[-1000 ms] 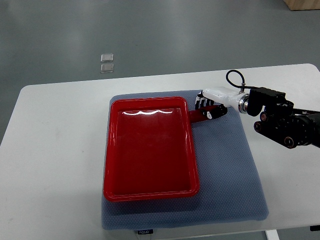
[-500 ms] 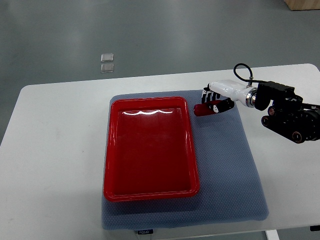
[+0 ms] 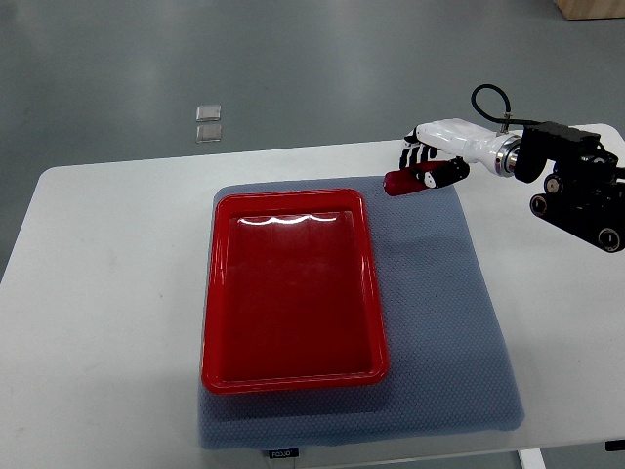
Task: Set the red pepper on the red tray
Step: 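Lift the pepper with the right hand and carry it over the tray, then lower the pepper into the tray and open the right hand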
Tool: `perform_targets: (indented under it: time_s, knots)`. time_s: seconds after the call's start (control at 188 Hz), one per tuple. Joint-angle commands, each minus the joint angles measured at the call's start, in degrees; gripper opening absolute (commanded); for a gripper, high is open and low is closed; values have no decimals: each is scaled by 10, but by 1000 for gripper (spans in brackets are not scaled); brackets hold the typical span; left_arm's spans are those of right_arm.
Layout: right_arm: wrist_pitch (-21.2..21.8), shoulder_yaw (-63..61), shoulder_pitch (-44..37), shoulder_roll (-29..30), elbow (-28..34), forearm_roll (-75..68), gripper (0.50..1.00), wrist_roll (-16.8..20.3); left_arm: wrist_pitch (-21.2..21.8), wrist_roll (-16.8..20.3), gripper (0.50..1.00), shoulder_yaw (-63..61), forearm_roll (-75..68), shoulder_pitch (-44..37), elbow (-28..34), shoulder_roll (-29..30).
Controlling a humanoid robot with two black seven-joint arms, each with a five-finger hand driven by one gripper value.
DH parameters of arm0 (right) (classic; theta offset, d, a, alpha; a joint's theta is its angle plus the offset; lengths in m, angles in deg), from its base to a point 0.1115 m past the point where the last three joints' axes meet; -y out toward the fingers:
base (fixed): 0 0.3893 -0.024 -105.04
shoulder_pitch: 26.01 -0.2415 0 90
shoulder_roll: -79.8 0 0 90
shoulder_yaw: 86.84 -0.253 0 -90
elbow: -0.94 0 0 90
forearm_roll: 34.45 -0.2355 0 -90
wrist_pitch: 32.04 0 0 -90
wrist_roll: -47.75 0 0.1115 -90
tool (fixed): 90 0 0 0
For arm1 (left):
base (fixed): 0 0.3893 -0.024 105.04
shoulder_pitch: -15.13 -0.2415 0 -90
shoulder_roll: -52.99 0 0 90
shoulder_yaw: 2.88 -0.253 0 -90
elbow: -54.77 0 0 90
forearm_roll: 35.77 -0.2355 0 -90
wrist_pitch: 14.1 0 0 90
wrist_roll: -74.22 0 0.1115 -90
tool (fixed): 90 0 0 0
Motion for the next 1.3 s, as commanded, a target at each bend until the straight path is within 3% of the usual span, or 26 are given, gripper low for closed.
perform_targets:
  time_s: [0.0, 0.277, 0.436, 0.798, 1.293]
  knots:
    - [12, -4, -17, -7, 22, -1, 500, 2, 0, 0, 1000, 0, 0, 0, 0, 0]
    - [18, -4, -39, 37, 36, -3, 500, 3, 0, 0, 1000, 0, 0, 0, 4, 0]
    - [18, -3, -39, 116, 28, -3, 500, 4, 0, 0, 1000, 0, 0, 0, 4, 0]
    - [12, 6, 5, 225, -12, 1, 500, 3, 0, 0, 1000, -2, 0, 0, -1, 0]
    - [-3, 11, 47, 261, -36, 3, 500, 2, 0, 0, 1000, -4, 0, 0, -1, 0]
